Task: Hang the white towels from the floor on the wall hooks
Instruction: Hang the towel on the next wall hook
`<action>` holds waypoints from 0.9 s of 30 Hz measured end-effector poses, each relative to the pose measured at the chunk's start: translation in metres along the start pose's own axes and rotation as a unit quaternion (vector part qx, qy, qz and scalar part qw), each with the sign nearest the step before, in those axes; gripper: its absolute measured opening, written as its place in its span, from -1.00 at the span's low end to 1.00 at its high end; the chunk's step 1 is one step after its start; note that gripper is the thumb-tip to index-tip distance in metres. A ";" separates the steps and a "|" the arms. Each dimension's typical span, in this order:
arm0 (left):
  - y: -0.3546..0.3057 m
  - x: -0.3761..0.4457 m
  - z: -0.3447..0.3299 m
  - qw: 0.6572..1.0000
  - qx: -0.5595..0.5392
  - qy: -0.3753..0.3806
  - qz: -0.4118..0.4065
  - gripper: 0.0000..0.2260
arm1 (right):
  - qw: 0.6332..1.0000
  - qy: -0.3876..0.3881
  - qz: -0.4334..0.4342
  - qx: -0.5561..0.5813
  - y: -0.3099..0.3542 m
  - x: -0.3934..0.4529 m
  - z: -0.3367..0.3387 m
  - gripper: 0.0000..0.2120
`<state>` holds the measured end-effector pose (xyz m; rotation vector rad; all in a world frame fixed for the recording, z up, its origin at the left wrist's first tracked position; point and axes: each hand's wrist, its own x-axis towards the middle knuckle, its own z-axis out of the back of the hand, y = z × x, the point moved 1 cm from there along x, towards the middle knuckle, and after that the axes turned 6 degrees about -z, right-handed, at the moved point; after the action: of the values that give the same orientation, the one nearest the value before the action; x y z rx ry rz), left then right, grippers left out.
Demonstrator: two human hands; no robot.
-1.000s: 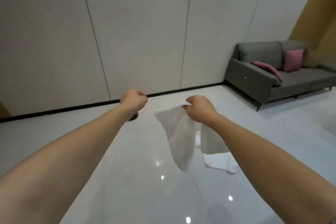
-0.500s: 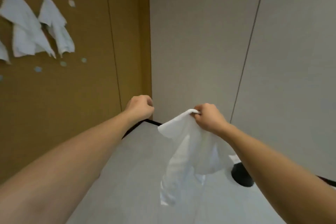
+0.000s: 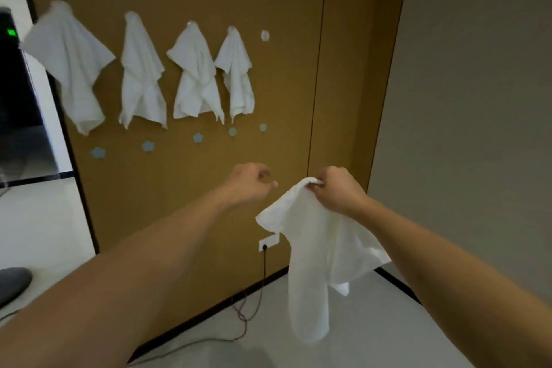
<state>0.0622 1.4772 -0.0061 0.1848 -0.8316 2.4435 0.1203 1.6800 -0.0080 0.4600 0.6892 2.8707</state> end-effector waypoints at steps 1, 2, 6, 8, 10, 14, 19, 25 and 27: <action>0.010 0.020 0.001 1.000 -0.021 -0.002 -0.014 -0.55 | 1.000 -0.002 0.004 0.000 0.008 0.022 -0.007 -0.83; 0.018 0.039 0.003 0.999 -0.042 0.000 -0.027 -0.54 | 1.000 -0.005 0.011 0.004 0.016 0.045 -0.014 -0.83; 0.045 0.112 0.008 0.993 -0.073 0.030 -0.090 -0.76 | 0.999 0.010 0.046 0.015 0.046 0.131 -0.031 -0.81; 0.055 0.151 0.015 0.991 -0.065 0.021 -0.111 -0.85 | 0.998 0.010 0.063 0.027 0.056 0.171 -0.038 -0.79; 0.065 0.190 0.024 0.991 -0.060 -0.001 -0.121 -0.87 | 0.996 0.002 0.077 0.040 0.061 0.207 -0.043 -0.81; 0.088 0.262 0.033 0.990 -0.046 -0.022 -0.128 -0.89 | 0.995 -0.011 0.077 0.068 0.060 0.278 -0.048 -0.77; 0.105 0.358 0.038 0.986 -0.023 -0.094 -0.137 -0.92 | 0.986 -0.025 0.105 0.129 0.043 0.374 -0.044 -0.70; 0.103 0.481 0.048 0.975 -0.050 -0.160 -0.146 -0.85 | 0.972 -0.037 0.140 0.184 0.014 0.509 -0.022 -0.70; 0.101 0.523 0.057 0.971 -0.052 -0.186 -0.138 -0.84 | 0.971 -0.063 0.145 0.178 0.006 0.557 -0.008 -0.68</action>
<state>-0.4342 1.6142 0.1404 0.6888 -1.0129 2.1268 -0.4074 1.7926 0.1323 0.8471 1.2139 2.9454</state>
